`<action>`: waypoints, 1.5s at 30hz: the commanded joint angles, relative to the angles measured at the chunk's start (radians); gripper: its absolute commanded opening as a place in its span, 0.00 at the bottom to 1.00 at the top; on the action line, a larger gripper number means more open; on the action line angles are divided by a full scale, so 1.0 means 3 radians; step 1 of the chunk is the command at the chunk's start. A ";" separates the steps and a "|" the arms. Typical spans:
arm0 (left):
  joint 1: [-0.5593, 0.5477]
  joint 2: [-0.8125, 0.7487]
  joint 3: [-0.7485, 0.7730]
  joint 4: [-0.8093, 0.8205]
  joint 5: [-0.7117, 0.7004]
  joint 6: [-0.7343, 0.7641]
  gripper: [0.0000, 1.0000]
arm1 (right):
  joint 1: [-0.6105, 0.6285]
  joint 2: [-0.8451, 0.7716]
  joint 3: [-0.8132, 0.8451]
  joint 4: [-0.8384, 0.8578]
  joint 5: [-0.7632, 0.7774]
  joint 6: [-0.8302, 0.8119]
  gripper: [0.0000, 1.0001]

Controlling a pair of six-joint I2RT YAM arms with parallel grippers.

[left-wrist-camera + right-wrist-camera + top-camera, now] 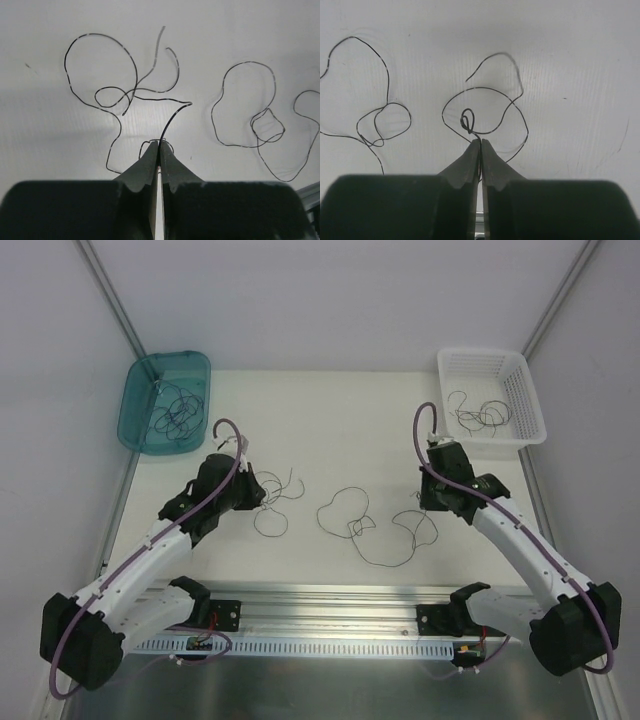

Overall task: Untangle the cables
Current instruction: Untie the cable.

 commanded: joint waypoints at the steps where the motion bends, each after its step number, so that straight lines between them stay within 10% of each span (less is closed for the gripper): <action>1: 0.0021 0.0246 -0.0064 -0.0043 -0.0162 -0.0164 0.01 | -0.0007 0.0103 -0.0145 0.0188 -0.0208 0.0015 0.09; 5: 0.0041 0.0507 -0.0059 0.0013 -0.0254 -0.0251 0.07 | 0.0018 0.0133 -0.0207 0.0250 -0.0300 -0.0026 0.21; 18: 0.0036 0.0727 -0.0120 0.0018 -0.0443 -0.0859 0.99 | 0.0258 -0.0434 -0.0059 0.0051 -0.0336 -0.0103 0.82; 38: 0.0041 0.1631 0.0089 0.0253 -0.0801 -0.1213 0.97 | 0.0550 -0.0864 -0.0391 0.0265 -0.0663 -0.0103 0.90; 45: 0.0036 0.1990 0.0130 0.0269 -0.0765 -0.1248 0.72 | 0.0729 -0.0884 -0.0417 0.0311 -0.0760 -0.0088 0.90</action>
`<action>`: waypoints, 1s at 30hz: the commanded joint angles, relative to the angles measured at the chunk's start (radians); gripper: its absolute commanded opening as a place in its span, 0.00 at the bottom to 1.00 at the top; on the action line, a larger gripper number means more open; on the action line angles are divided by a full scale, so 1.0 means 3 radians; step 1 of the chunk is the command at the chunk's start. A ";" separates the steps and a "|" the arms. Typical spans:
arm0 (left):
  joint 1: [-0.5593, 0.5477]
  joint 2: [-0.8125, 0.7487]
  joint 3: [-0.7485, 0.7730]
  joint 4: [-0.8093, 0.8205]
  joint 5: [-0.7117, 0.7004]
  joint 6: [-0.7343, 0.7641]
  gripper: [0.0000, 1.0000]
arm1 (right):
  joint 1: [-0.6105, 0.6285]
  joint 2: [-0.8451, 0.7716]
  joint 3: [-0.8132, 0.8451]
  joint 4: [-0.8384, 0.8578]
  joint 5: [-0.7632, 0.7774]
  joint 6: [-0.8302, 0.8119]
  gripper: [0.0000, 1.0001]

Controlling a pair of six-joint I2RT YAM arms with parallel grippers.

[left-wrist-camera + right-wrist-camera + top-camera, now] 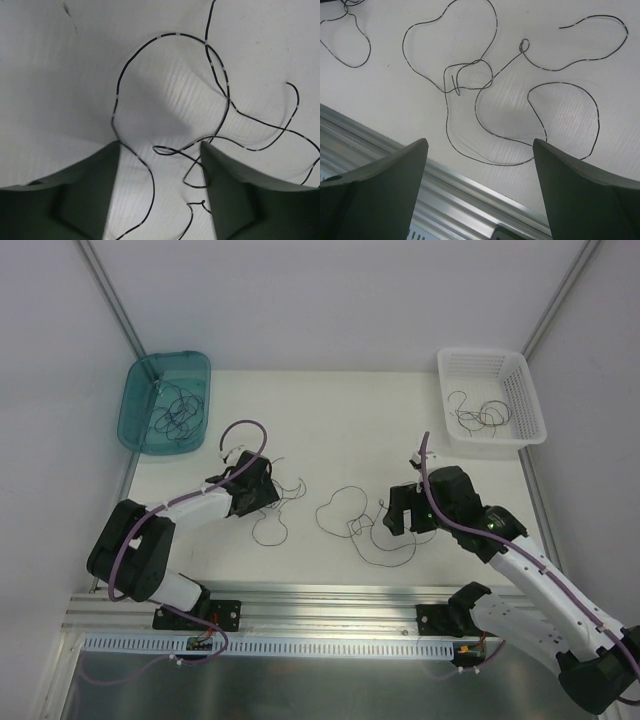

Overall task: Untangle the cables
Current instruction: Untie the cable.

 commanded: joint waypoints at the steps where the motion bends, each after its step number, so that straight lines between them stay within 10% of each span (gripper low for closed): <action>1: 0.0033 0.0177 0.0027 -0.0012 0.0047 -0.0090 0.57 | 0.0134 -0.0046 -0.0016 0.0144 -0.0057 0.0005 0.90; 8: 0.0038 0.0065 -0.0034 -0.0017 0.0155 -0.0039 0.00 | 0.0374 0.0051 -0.0118 0.0471 -0.0225 0.0255 0.90; 30: -0.0140 -0.1469 0.0017 -0.0130 0.1147 0.0447 0.00 | 0.0686 0.0761 -0.0170 0.2164 -0.0538 0.1211 0.91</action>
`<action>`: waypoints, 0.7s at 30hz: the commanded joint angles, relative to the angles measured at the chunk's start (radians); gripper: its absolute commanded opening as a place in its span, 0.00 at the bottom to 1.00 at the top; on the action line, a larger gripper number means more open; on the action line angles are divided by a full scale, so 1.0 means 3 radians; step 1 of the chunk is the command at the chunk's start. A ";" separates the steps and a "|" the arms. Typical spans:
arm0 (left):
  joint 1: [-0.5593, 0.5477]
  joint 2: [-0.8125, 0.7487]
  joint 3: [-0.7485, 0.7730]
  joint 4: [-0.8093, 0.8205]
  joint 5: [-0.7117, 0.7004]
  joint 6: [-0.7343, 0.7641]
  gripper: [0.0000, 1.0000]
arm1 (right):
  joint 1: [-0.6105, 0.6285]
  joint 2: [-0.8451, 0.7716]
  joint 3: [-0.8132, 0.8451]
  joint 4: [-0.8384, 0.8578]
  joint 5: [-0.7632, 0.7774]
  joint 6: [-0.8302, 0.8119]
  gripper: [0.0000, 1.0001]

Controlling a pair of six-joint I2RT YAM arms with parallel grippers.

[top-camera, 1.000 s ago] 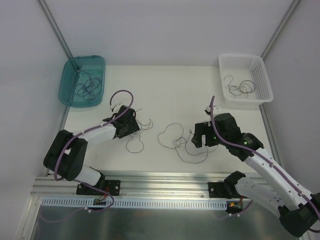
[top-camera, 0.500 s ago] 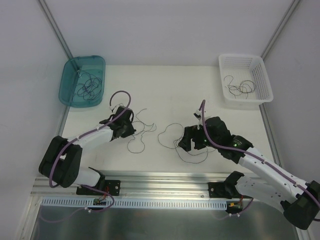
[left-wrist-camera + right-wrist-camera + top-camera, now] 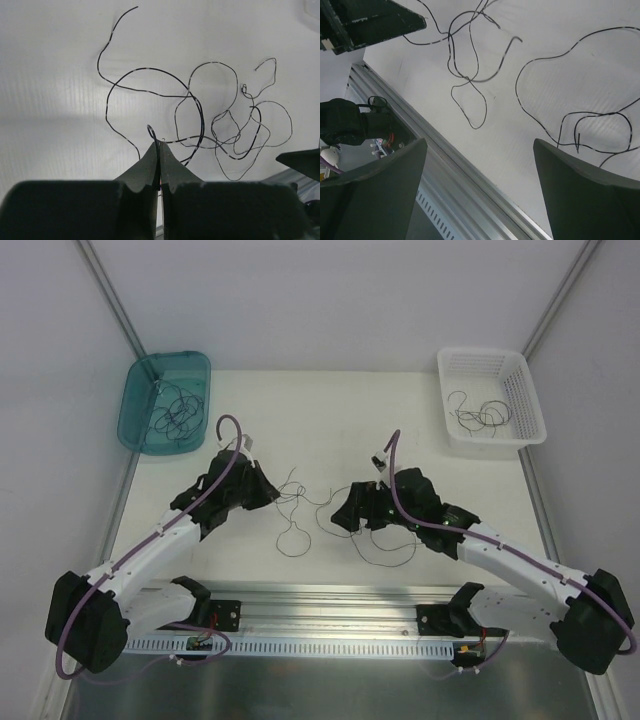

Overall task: Untangle the cables
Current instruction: Untie the cable.

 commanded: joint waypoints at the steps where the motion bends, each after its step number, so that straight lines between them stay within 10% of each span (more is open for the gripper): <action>1: -0.0097 -0.0204 0.0089 -0.0038 0.0149 0.0146 0.00 | 0.0044 0.0208 0.0260 0.0371 0.0074 0.0258 0.92; 15: -0.0496 -0.0179 0.0196 -0.0033 -0.0005 0.0074 0.00 | 0.0289 0.1165 0.0495 0.1184 0.0248 0.1158 0.91; 21: -0.0649 -0.0097 0.0268 -0.0028 -0.0056 0.0064 0.00 | 0.0351 0.1426 0.0567 0.1267 0.0437 0.1240 0.73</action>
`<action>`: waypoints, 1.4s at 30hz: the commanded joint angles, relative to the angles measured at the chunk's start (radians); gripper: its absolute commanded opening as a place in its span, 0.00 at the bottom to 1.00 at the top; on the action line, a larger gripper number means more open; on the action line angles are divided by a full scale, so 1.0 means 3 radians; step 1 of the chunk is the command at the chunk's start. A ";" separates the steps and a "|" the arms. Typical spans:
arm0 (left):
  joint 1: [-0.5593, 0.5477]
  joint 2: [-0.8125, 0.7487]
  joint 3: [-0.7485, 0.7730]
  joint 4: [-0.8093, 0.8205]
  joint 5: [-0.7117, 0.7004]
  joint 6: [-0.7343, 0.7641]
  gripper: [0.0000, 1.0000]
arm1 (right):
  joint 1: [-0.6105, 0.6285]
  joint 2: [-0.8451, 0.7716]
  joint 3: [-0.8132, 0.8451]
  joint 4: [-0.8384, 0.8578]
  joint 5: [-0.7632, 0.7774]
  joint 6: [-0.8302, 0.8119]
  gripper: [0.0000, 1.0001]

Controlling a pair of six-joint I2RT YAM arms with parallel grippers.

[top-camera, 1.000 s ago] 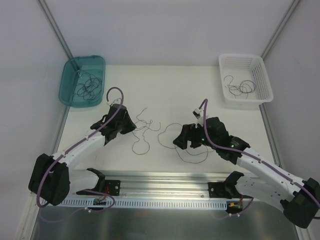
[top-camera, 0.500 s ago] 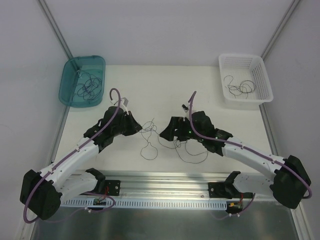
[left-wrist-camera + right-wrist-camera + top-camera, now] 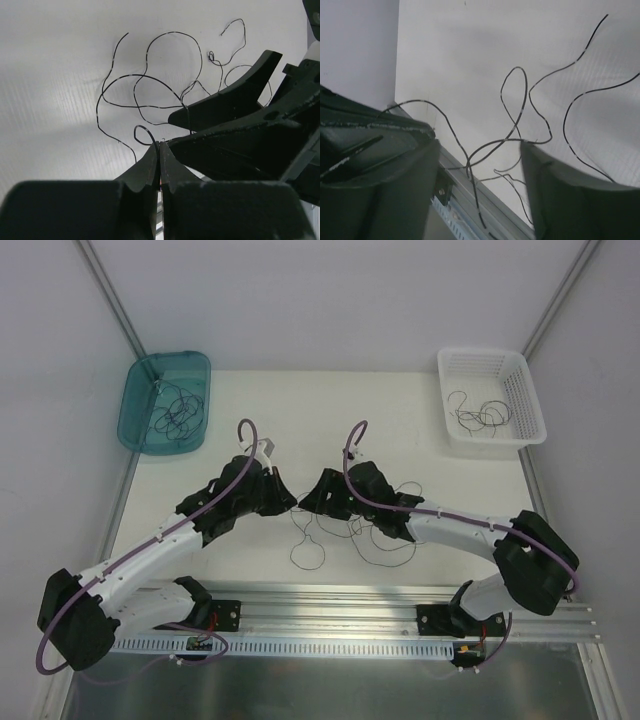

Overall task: Untangle the cables
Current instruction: Untie the cable, then place the cable in the bin.

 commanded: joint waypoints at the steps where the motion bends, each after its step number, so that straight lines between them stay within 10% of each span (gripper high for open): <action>1: -0.0062 0.0035 0.0140 0.0028 -0.0055 0.0000 0.00 | 0.0033 0.0069 0.0154 0.0234 0.0208 0.0143 0.62; 10: -0.0108 -0.0031 0.0109 0.0028 -0.0045 0.0010 0.00 | 0.0033 -0.0114 0.0113 0.0071 0.0428 -0.0061 0.01; 22: -0.0037 -0.0522 0.0666 -0.0314 -0.0050 0.0506 0.92 | -0.0105 -0.0799 0.1242 -0.1850 0.1205 -0.1252 0.01; 31: 0.0117 -0.1012 0.0795 -0.0448 -0.0227 0.1119 0.99 | -0.1161 -0.1045 0.2066 -0.2578 0.1758 -0.2387 0.01; 42: 0.0122 -0.1151 0.0151 -0.0443 -0.0939 0.1703 0.99 | -0.2507 -0.0561 0.2091 -0.1618 0.1472 -0.2981 0.01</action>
